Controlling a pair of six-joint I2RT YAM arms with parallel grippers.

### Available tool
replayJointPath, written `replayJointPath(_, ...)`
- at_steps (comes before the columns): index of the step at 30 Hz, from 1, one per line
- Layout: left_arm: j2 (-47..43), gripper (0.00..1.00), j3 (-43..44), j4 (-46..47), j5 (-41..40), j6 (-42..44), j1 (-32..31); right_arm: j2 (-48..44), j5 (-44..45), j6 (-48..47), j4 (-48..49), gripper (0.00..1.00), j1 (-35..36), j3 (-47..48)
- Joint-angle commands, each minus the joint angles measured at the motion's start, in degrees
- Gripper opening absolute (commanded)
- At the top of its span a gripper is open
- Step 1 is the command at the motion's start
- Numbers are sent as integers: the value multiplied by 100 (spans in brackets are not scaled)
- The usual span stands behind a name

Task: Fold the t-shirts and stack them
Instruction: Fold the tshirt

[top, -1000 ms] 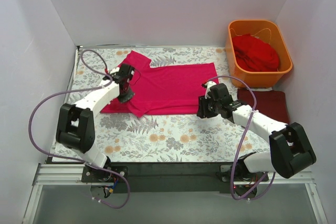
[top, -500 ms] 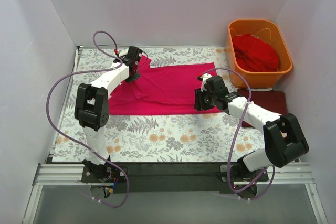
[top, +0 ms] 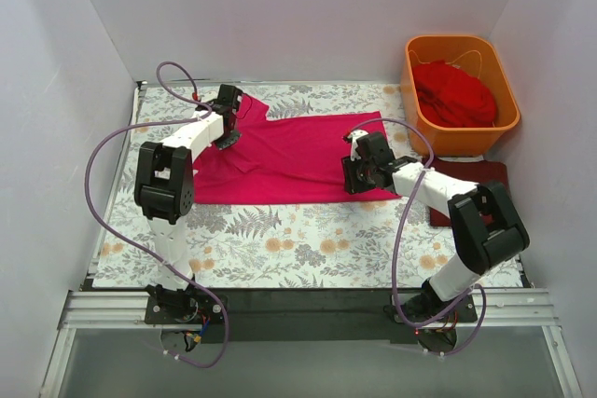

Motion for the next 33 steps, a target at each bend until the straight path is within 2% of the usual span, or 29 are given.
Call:
replayJointPath(1,-77,0,161,288,-23,-130,13,170,313,-4,233,41,32,262)
replayJointPath(3,-60,0,161,332,-14,-182,13,240,437,67,277,41,32,262)
replayJointPath(5,-25,7,144,375,30,-192,22,266,647,146,286,39,41,262)
replayJointPath(6,-16,22,144,384,65,-192,13,267,744,164,286,39,41,236)
replayJointPath(9,-86,46,82,455,127,-165,13,188,1061,173,286,39,41,191)
replayJointPath(10,-130,58,65,455,127,-174,13,153,1131,181,277,39,41,130)
replayJointPath(13,-507,67,-49,420,74,-235,22,-5,1299,181,268,39,32,42)
replayJointPath(17,-1350,67,-514,323,-58,-507,153,-208,1317,225,268,39,5,-81)
replayJointPath(21,-2403,65,-1724,454,134,-631,373,-226,1097,374,268,38,-21,-143)
replayJointPath(25,-2958,60,-2840,726,372,-508,654,-199,640,682,312,29,-12,-134)
replayJointPath(27,-3039,59,-3246,850,486,-403,856,-68,464,805,338,23,-12,-99)
replayJointPath(33,-2996,57,-3767,982,549,-341,945,117,446,902,444,19,-12,-81)
